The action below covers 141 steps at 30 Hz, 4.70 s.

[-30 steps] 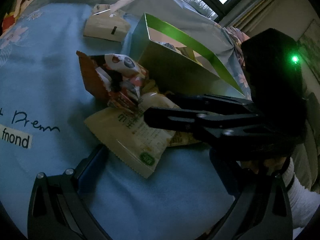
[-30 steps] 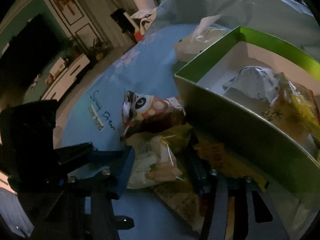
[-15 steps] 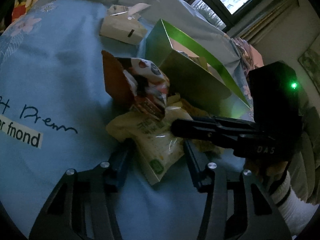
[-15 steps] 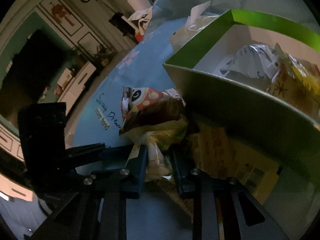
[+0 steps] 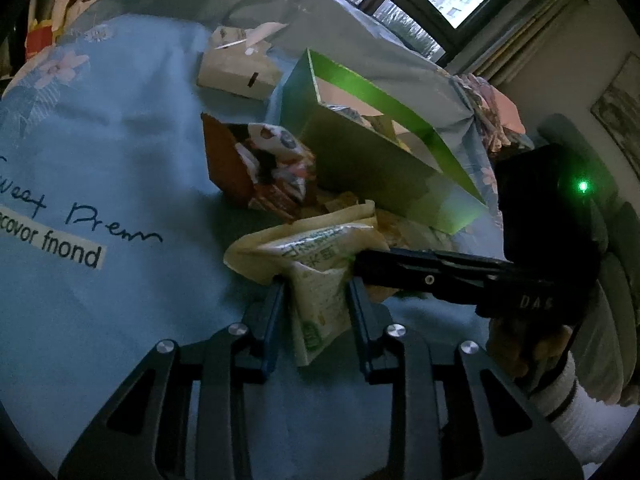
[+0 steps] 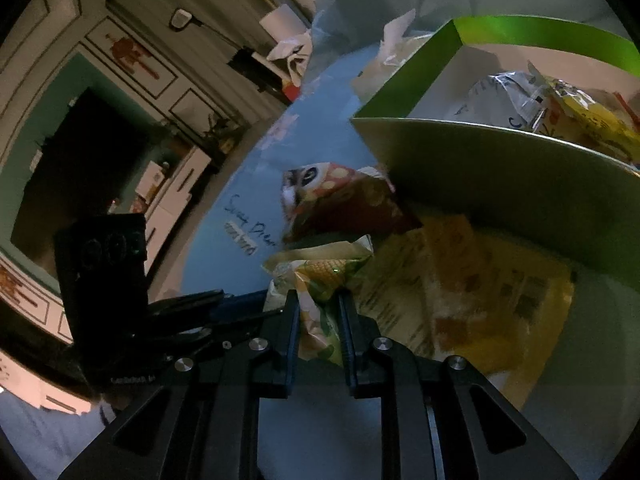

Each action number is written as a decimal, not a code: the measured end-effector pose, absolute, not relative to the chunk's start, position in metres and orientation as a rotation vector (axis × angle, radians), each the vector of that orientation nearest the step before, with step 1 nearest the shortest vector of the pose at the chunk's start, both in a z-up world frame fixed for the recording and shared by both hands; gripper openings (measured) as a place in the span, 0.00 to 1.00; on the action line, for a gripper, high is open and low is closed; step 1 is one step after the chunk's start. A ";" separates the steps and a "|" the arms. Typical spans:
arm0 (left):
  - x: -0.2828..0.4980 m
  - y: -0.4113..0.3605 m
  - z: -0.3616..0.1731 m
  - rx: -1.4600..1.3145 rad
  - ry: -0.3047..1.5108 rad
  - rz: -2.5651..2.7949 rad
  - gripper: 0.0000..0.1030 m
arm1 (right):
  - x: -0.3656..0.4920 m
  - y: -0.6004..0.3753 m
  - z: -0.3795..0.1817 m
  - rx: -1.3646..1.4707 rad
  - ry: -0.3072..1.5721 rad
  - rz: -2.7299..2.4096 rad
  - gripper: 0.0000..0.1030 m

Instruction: Organize snacks

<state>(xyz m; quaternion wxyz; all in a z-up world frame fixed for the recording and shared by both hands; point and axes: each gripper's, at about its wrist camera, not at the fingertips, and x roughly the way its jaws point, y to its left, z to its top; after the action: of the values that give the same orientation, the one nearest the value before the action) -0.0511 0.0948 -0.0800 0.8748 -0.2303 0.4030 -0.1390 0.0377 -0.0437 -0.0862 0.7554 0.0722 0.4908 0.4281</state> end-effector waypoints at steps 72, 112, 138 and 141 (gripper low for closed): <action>0.145 -0.015 -0.031 -0.260 0.908 -0.466 0.27 | 0.128 -0.185 -0.041 0.395 0.799 0.623 0.19; 0.153 -0.016 -0.034 -0.238 0.946 -0.385 0.35 | 0.129 -0.198 -0.044 0.341 0.794 0.543 0.22; 0.141 0.002 -0.018 -0.202 0.886 -0.241 0.80 | 0.118 -0.216 -0.027 0.348 0.754 0.419 0.56; 0.135 0.006 -0.016 -0.186 0.872 -0.206 0.80 | 0.114 -0.216 -0.024 0.341 0.752 0.407 0.57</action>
<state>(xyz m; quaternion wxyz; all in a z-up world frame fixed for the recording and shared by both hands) 0.1353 0.0057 -0.0156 0.8972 -0.0896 0.4209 -0.0995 0.1138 -0.2158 -0.0244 0.8959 0.1647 0.3627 0.1966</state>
